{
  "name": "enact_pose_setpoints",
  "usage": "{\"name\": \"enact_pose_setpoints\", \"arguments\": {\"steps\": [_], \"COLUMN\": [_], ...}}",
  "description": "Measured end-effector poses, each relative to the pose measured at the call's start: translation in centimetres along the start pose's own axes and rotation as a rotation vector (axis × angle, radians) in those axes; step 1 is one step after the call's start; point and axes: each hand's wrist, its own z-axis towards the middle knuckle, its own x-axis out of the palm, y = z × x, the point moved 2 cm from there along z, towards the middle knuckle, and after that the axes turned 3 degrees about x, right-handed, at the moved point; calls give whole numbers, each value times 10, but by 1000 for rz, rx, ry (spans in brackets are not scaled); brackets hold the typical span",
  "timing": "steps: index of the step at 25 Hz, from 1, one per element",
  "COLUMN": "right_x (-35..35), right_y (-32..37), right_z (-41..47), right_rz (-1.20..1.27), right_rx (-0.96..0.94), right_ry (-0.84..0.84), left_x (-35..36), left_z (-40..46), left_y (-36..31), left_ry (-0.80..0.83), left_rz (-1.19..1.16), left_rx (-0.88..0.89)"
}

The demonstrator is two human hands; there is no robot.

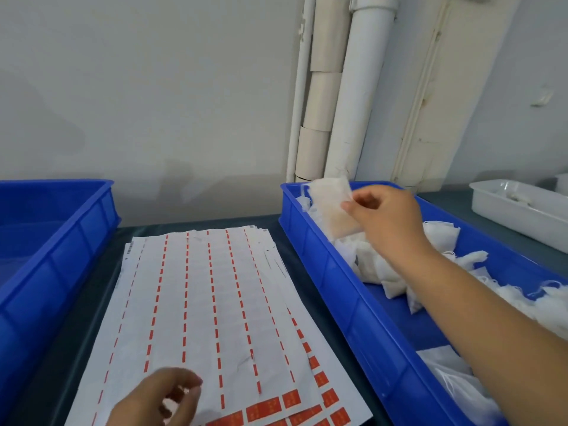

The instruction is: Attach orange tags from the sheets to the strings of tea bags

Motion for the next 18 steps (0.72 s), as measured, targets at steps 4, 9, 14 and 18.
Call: {"name": "enact_pose_setpoints", "arguments": {"steps": [4,9,14,18], "right_x": [45,118,144,153], "right_y": [43,37,19,11], "right_z": [-61,-136,-155,-152], "right_rz": [256,362,523,508], "right_rx": [-10,161,390,382], "right_ry": [349,759,868,722], "left_x": [-25,-61,-55,-44], "left_z": [-2,5,7,8], "left_y": [-24,-27,-2,6], "left_ry": [-246,-217,-219,-196], "left_rz": [-309,-485,-411,-327], "left_rx": [242,198,4,10]}}
